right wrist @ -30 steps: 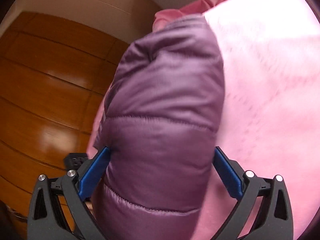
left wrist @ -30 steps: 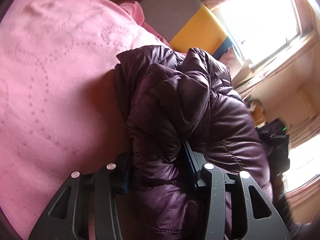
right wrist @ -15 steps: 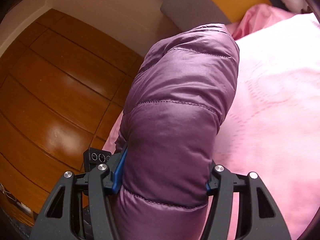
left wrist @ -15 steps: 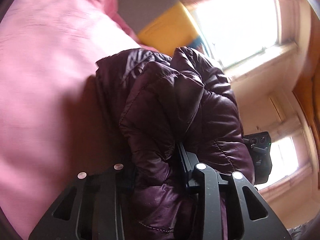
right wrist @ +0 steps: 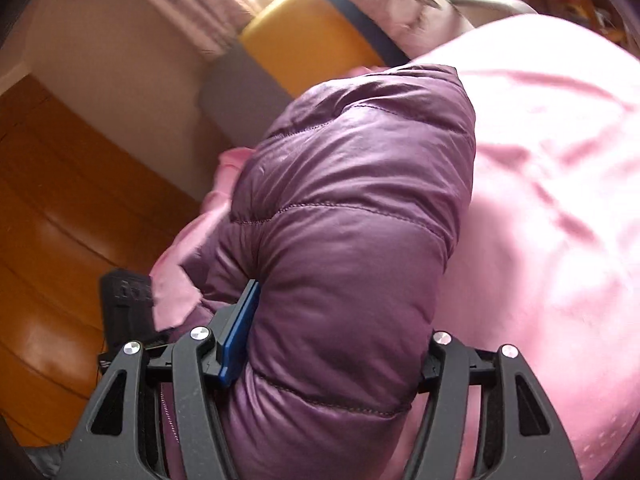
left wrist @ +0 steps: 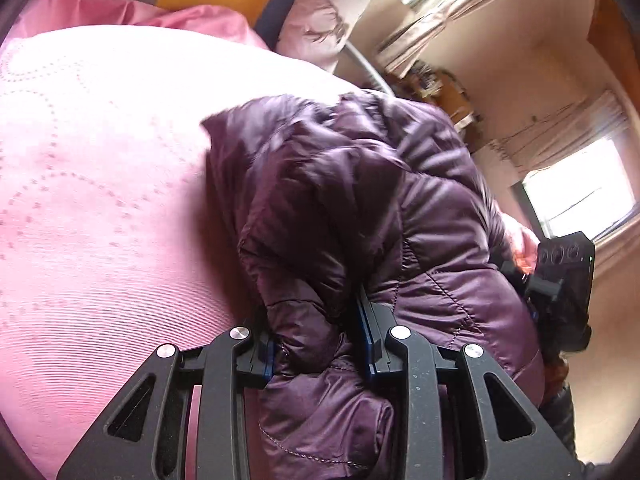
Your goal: Fold large clothes
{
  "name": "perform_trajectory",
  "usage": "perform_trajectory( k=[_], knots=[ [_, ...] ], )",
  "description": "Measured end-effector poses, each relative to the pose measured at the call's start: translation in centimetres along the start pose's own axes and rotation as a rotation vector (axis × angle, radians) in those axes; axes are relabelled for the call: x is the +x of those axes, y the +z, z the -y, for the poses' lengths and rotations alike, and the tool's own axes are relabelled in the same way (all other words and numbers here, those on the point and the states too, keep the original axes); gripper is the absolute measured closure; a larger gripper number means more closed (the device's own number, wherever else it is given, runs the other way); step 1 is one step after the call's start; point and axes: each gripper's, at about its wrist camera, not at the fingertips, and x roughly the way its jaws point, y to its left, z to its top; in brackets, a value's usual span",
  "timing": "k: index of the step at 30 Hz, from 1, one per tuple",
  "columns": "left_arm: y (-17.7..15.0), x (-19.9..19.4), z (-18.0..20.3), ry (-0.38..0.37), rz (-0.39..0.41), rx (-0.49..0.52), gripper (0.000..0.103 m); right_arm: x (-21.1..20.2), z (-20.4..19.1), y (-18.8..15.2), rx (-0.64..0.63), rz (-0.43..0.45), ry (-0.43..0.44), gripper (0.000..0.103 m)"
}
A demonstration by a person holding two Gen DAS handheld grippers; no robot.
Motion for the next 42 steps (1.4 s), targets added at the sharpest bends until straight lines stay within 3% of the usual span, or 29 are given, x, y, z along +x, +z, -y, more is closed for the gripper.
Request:
perform_trajectory(
  k=[1,3,6,10,14,19,24,28,34,39,40,42],
  knots=[
    [0.0,0.1,0.3,0.019,0.002,0.003,0.066,-0.2,0.4,-0.3,0.013,0.019,-0.01,0.035],
    [0.0,-0.5,1.2,0.087,0.015,0.034,0.056,-0.9,0.6,-0.8,0.026,0.054,-0.047,0.015],
    [-0.4,-2.5,2.7,0.171,0.052,0.074,0.044,-2.8,-0.8,-1.5,0.002,0.098,-0.117,0.013],
    [0.3,-5.9,3.8,0.274,0.184,0.16,0.044,-5.2,-5.1,-3.0,-0.11,0.2,-0.265,0.013],
    [0.9,-7.9,6.4,0.265,0.288,0.279,0.044,-5.4,-9.3,-4.1,-0.236,0.241,-0.306,0.014],
    [1.2,-5.8,10.5,0.215,0.229,0.421,0.044,-2.6,-13.7,-5.6,-0.359,0.185,-0.326,0.016],
    [2.5,0.1,8.4,0.252,0.095,0.349,0.044,1.3,-14.4,-7.1,-0.424,0.164,-0.406,0.015],
    [2.9,1.7,4.5,0.175,0.041,0.17,0.044,2.7,-13.7,-8.6,-0.473,0.159,-0.431,0.015],
    [1.0,2.7,2.5,0.182,0.072,0.139,0.044,4.9,-12.0,-9.7,-0.473,0.164,-0.438,0.015],
    [0.8,1.9,4.0,0.251,0.102,0.181,0.042,4.9,-13.0,-9.2,-0.463,0.166,-0.477,0.014],
    [0.6,1.3,4.7,0.283,0.121,0.195,0.038,4.8,-13.3,-9.0,-0.455,0.169,-0.484,0.013],
    [0.1,0.3,5.7,0.355,0.157,0.228,0.018,4.5,-13.7,-8.9,-0.444,0.176,-0.501,0.008]
  ],
)
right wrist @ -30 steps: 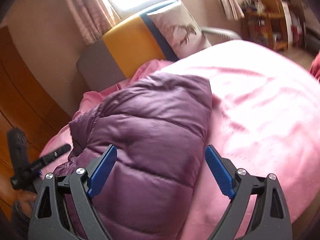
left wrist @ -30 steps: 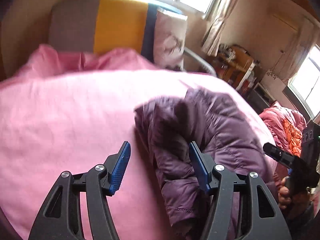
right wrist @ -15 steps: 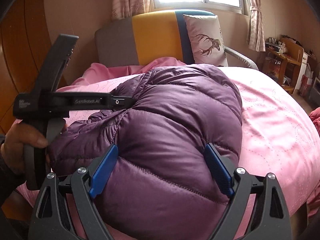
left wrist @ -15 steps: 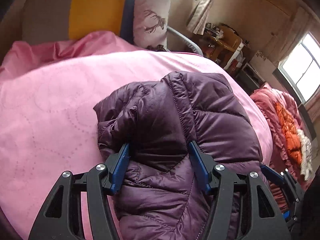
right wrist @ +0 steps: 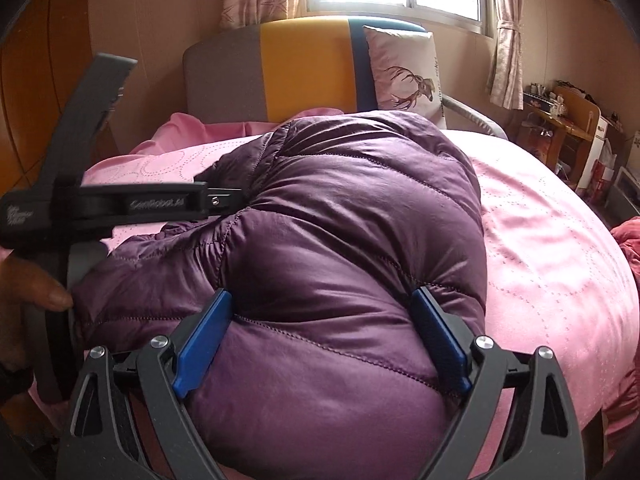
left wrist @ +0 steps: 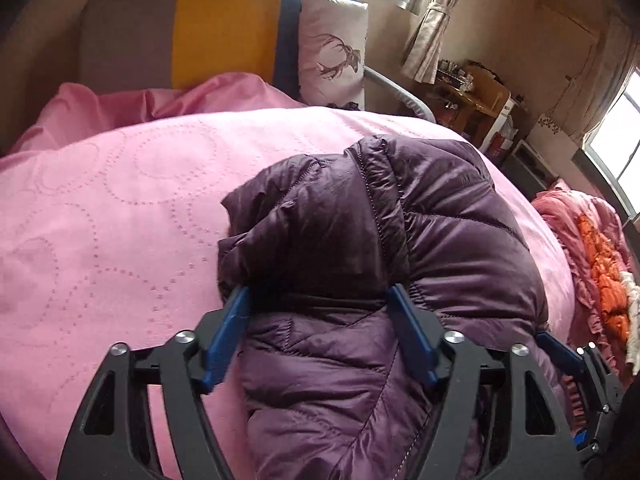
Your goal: Fold large clothes
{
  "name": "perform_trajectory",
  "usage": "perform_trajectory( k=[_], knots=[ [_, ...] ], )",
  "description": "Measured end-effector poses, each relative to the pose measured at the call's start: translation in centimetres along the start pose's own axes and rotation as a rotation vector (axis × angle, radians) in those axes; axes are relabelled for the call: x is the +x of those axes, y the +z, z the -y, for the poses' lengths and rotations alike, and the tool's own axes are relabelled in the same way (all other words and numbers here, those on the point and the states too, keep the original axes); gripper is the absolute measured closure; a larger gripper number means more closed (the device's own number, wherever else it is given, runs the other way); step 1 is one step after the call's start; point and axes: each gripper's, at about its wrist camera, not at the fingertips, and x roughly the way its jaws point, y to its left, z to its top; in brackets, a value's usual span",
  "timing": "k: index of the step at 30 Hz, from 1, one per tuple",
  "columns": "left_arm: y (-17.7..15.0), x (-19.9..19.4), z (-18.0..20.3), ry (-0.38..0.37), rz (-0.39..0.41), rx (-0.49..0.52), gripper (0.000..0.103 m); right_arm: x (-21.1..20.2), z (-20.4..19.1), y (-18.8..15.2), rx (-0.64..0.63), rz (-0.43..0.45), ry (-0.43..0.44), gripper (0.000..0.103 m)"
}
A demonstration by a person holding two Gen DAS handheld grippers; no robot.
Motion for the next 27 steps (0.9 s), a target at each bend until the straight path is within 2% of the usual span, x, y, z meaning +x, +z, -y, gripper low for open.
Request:
perform_trajectory(
  k=[1,4,9,12,18,22,27],
  knots=[
    [-0.2,-0.9,0.0,0.048,0.023,0.002,0.009,-0.1,0.0,0.1,0.006,0.0,-0.008,0.008],
    [-1.0,-2.6,-0.5,0.047,0.036,-0.033,0.009,-0.7,-0.3,0.2,0.03,-0.001,-0.033,0.005],
    [-2.1,-5.0,0.2,0.115,0.084,0.013,0.009,-2.1,-0.8,-0.3,0.051,-0.004,-0.072,0.002],
    [-2.7,-6.4,0.6,0.129,0.119,0.02,0.005,-2.8,-1.2,-0.9,0.06,-0.013,-0.083,0.002],
    [-4.0,-8.3,0.5,0.154,0.15,0.006,0.004,-4.5,-2.1,-1.9,0.076,-0.034,-0.102,0.002],
    [-5.0,-9.5,0.4,0.164,0.163,-0.012,0.004,-6.1,-2.0,-2.0,0.117,-0.025,-0.094,0.002],
    [-6.6,-11.1,0.2,0.185,0.194,-0.032,0.004,-8.4,-2.3,-2.0,0.152,0.03,-0.126,0.002]
  ],
)
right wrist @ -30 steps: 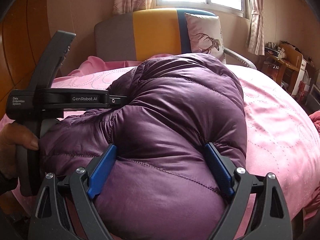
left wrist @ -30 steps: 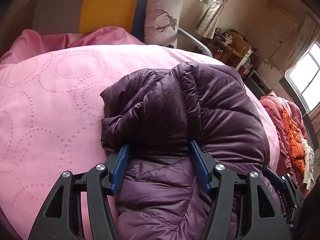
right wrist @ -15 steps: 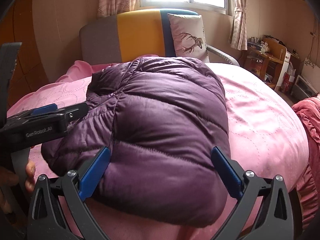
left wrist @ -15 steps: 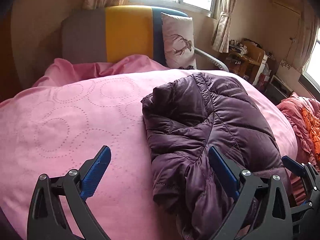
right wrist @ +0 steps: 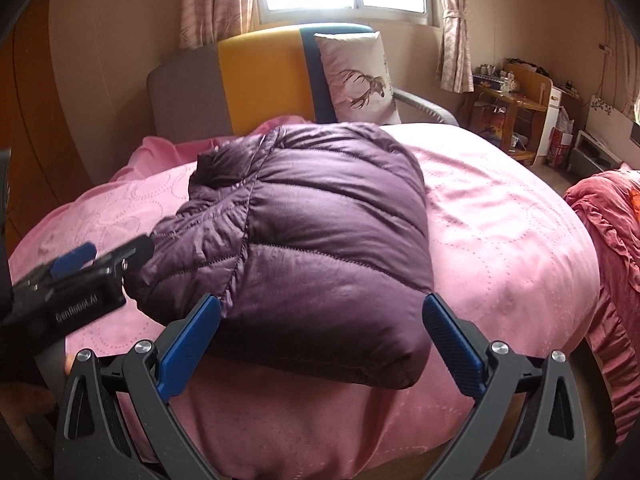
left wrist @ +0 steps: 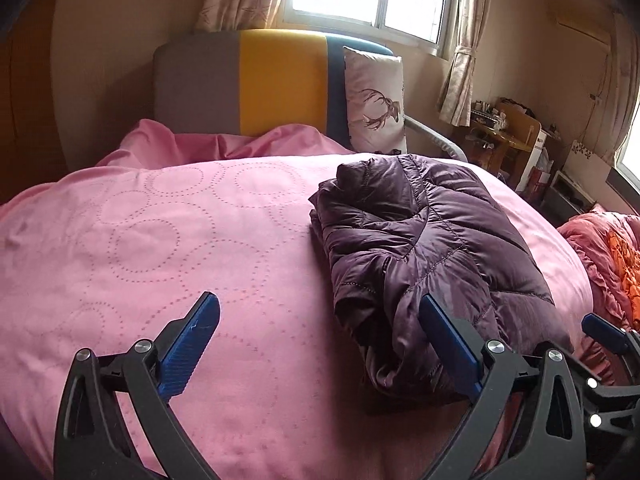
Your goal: Fold large clothes
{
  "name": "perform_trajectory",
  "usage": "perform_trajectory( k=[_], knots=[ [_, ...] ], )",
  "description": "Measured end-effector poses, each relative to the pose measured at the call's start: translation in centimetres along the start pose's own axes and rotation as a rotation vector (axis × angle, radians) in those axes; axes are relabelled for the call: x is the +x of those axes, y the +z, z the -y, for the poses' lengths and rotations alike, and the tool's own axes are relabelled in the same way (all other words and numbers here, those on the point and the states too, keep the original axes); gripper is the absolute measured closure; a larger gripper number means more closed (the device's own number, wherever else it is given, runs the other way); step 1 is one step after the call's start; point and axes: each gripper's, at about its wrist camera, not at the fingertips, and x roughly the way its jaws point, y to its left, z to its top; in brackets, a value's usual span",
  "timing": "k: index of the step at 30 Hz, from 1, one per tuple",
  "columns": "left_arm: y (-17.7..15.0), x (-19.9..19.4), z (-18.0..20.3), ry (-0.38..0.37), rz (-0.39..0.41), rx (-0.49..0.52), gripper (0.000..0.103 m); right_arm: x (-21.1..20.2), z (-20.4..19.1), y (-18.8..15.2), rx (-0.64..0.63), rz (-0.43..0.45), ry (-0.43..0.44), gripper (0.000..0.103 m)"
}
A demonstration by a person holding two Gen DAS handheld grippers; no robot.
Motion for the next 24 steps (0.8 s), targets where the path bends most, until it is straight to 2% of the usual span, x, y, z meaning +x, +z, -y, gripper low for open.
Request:
perform_trajectory(
  k=[3,8,12,15,20,24],
  knots=[
    [-0.5,-0.9,-0.2,0.016,0.016,-0.006,0.004,-1.1,0.0,0.0,0.035,0.026,-0.049,0.002],
    [-1.8,-2.2,-0.5,0.046,0.029,-0.013,0.004,-1.1,-0.6,-0.2,0.084,-0.019,-0.109,0.002],
    [-2.8,-3.1,-0.8,0.072,0.032,-0.001,0.004,-1.7,-1.6,-0.9,0.058,0.003,-0.16,0.002],
    [-3.2,-3.5,-0.9,0.12,0.041,0.006,0.004,-2.0,-2.0,-1.2,0.057,0.013,-0.165,0.002],
    [-3.3,-4.2,-1.2,0.126,0.051,-0.035,0.004,-2.5,-2.1,-1.4,0.049,0.036,-0.173,0.002],
    [-3.2,-4.5,-0.8,0.134,0.06,-0.02,0.004,-2.6,-2.4,-1.5,0.044,0.052,-0.187,0.002]
  ],
)
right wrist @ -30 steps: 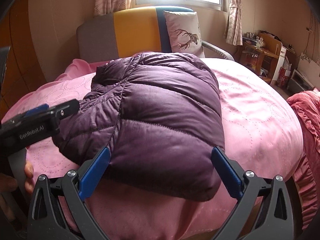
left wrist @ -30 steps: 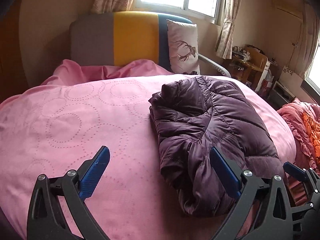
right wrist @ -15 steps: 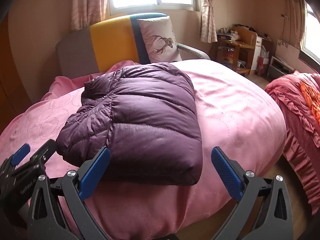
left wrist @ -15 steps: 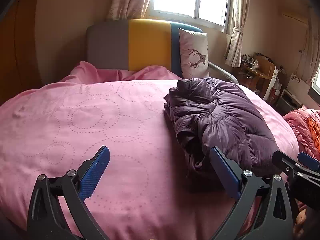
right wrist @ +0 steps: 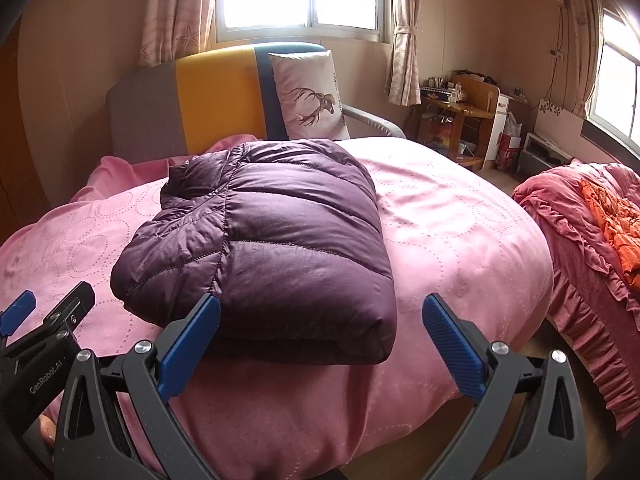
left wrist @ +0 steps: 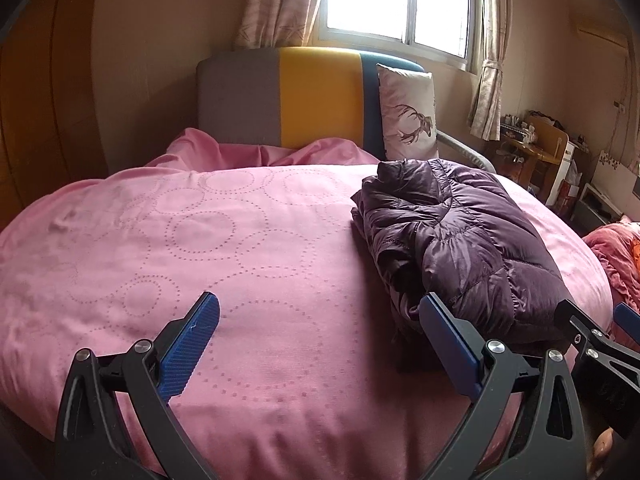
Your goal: Fold large clothes
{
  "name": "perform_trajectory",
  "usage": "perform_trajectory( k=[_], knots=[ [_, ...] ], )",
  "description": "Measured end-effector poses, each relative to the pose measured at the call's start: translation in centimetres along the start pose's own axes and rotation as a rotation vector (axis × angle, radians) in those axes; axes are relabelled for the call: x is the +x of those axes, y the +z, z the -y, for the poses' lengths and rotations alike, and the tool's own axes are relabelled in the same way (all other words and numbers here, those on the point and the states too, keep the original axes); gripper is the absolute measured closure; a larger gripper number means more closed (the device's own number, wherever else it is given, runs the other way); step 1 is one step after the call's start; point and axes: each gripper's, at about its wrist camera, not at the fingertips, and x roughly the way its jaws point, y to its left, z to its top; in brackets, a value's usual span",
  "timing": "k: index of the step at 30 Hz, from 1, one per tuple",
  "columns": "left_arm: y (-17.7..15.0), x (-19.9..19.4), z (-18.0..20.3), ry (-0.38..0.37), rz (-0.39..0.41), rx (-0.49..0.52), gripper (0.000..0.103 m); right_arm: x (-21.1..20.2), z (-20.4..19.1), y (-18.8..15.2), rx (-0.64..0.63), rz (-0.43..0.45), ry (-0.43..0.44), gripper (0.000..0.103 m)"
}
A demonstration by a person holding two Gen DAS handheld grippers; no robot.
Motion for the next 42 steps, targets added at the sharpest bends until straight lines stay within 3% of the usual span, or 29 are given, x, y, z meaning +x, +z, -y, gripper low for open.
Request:
perform_trajectory(
  k=[42],
  knots=[
    [-0.3,-0.6,1.3,-0.004,-0.004,0.029,0.004,0.9,0.0,-0.9,0.028,-0.03,0.014,0.002]
  ],
)
